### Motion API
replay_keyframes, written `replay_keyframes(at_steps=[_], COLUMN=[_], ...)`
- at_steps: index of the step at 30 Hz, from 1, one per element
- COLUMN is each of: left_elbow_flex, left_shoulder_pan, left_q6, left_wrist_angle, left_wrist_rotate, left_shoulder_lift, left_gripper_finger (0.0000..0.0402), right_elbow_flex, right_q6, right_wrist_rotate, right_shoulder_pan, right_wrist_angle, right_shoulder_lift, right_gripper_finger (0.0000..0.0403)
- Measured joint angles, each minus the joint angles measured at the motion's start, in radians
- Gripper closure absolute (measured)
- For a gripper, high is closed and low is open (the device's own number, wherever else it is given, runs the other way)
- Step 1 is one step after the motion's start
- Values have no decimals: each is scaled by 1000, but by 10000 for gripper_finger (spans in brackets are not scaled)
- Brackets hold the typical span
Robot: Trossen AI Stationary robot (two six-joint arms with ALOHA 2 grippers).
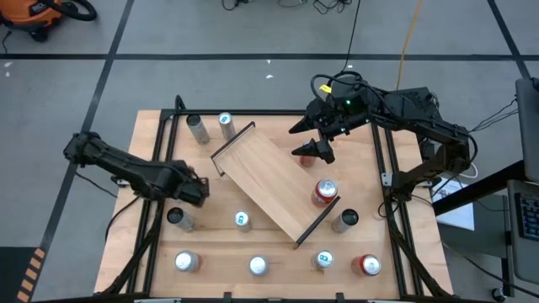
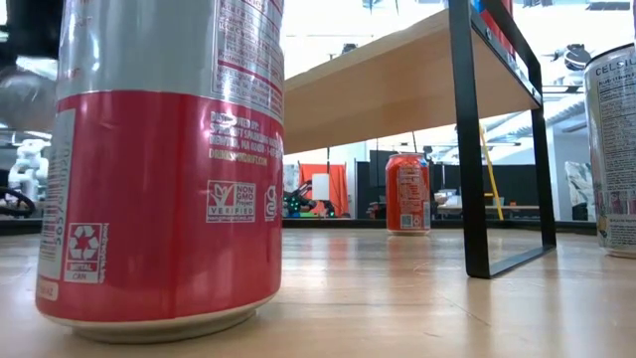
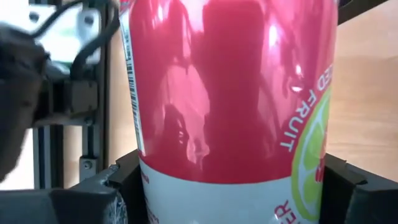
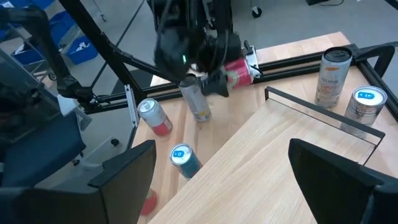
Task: Place canned beverage on shelf
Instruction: Put the top pink white soda can on the shelf
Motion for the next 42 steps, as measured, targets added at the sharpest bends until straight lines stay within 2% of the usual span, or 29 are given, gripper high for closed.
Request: replay_keyframes(at_steps=[5, 10, 13, 19, 23, 26, 33, 37, 42], left_elbow_flex=[142, 270, 336, 402, 405, 405, 405, 405, 405], left_shoulder_pan=[0, 0, 0, 3, 9, 16, 56, 77, 94], left_q6=[19, 115, 189, 408, 576, 675, 841, 905, 999], left_wrist_angle=[-77, -60, -8, 251, 449, 571, 708, 748, 793], left_wrist_rotate=[-89, -121, -124, -134, -135, -138, -140, -122, -53], left_shoulder_lift=[-71, -127, -149, -169, -168, -155, -96, -49, 24], left_gripper_finger=[105, 105, 105, 105, 105, 105, 105, 105, 105], right_elbow_flex=[0, 0, 0, 0, 0, 0, 0, 0, 0], right_q6=[-31, -73, -77, -192, -312, -329, 30, 228, 540], right_wrist_rotate=[0, 6, 50, 152, 216, 230, 25, -29, -154], right_shoulder_pan=[0, 0, 3, 43, 91, 119, 94, 55, 4], right_wrist_angle=[0, 0, 0, 38, 115, 217, 503, 527, 509], right_shoulder_lift=[0, 0, 0, 3, 24, 48, 107, 126, 170], right_gripper_finger=[57, 57, 57, 57, 57, 57, 57, 57, 57])
